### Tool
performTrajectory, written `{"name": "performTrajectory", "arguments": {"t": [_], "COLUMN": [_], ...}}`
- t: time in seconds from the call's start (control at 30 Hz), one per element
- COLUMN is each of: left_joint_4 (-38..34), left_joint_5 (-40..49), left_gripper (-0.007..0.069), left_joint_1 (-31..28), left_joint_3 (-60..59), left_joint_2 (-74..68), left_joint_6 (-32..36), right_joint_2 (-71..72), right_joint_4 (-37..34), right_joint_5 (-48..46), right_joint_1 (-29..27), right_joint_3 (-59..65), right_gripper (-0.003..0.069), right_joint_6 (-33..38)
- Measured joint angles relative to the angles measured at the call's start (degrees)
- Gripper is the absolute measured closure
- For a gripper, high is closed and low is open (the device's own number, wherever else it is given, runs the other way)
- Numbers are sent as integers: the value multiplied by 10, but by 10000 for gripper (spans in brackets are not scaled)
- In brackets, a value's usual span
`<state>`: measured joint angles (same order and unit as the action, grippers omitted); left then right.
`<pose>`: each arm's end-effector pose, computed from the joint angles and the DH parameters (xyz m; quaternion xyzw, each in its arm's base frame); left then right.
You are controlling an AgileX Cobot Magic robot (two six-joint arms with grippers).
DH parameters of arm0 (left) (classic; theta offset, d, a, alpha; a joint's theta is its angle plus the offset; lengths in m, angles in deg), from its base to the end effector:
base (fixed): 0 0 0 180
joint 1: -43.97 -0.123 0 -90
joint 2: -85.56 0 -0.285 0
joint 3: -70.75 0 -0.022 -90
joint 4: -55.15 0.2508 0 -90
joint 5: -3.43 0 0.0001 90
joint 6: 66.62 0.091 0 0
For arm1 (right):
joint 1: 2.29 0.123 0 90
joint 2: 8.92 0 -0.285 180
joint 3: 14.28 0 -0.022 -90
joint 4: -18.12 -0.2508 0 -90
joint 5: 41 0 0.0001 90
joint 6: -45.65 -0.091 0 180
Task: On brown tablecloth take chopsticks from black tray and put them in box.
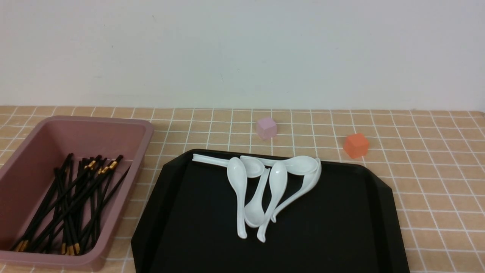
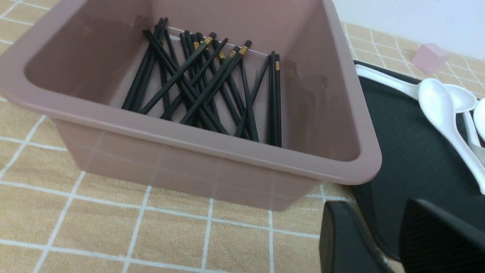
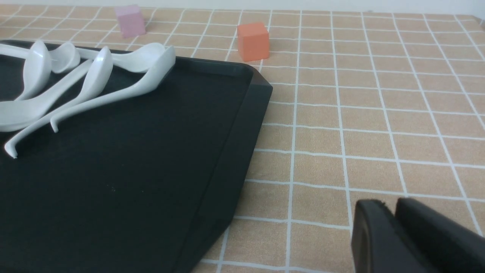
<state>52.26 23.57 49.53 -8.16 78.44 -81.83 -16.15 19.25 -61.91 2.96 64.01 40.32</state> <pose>0.0528 -0.0067 0.1722 -0.0809 0.7953 -0.1291 0.5868 0.0527 0.0042 0.1746 -0.0047 0.8009 0.0469 0.5970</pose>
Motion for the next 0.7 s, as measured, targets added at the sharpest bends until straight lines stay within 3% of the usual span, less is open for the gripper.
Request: {"name": "performTrajectory", "arguments": {"t": [0.7], "left_joint_4": [0], "left_joint_5": [0], "left_gripper": [385], "left_joint_1": [0], "left_joint_3": [0], "left_joint_2": [0], "left_joint_6": [0], "right_joint_2": [0], "right_joint_4": [0], "right_joint_5": [0], "right_joint_1": [0], "right_joint_3": [0], "right_gripper": [534], "right_joint_6": [0]}}
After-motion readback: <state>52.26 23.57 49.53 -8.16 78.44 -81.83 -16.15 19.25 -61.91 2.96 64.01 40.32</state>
